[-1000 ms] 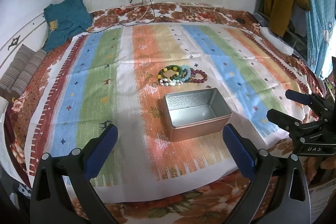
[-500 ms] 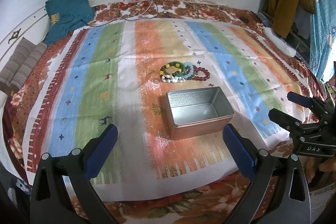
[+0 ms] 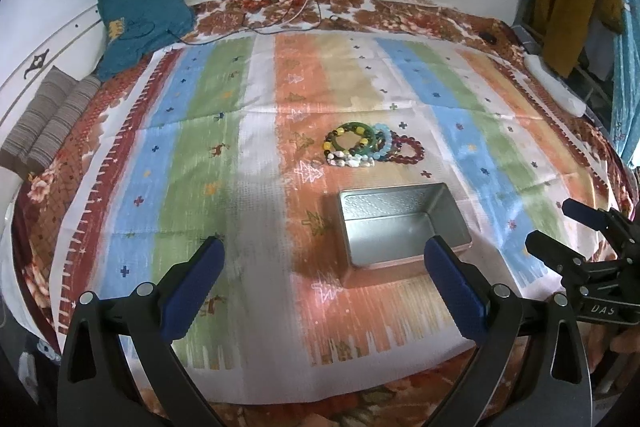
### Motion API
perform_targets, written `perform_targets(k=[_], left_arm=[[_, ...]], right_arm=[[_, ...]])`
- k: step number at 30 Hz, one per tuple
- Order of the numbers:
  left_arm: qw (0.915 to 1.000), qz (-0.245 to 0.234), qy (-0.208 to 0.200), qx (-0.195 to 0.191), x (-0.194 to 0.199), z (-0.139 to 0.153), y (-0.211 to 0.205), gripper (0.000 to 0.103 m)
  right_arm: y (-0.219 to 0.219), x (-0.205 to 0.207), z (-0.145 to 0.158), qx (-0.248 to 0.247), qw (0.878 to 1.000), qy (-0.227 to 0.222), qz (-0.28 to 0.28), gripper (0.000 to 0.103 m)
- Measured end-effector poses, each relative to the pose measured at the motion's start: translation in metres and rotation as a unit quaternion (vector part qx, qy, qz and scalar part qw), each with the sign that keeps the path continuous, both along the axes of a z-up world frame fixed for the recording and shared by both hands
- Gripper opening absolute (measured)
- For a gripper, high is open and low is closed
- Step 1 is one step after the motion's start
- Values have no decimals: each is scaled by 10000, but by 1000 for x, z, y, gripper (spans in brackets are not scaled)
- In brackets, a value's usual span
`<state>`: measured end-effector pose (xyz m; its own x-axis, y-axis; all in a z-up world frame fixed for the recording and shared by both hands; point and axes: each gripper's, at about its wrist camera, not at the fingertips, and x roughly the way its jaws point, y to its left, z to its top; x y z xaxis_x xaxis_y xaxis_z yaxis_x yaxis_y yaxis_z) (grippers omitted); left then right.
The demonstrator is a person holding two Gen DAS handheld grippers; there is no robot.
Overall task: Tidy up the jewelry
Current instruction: 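Move both open grippers past the silver tin toward the bracelet cluster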
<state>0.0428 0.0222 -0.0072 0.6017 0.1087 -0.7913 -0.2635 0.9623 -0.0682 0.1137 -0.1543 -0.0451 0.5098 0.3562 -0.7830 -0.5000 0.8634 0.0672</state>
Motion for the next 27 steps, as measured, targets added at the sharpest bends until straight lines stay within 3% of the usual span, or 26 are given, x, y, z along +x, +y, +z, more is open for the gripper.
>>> perform_targets(k=[12,22,27], left_arm=[[9995,176,253,-79,54,-11,23,97],[9983,40,299,504,92,-22,21,97],[9983,111,446,362,113,-29,32,97]], right_arm=[[11,50,-5,-225,9995,185,-137,99],[25,87,-14,-366,9987,335,-150,99],[32,107,-21,-291,9979,531,-212,99]])
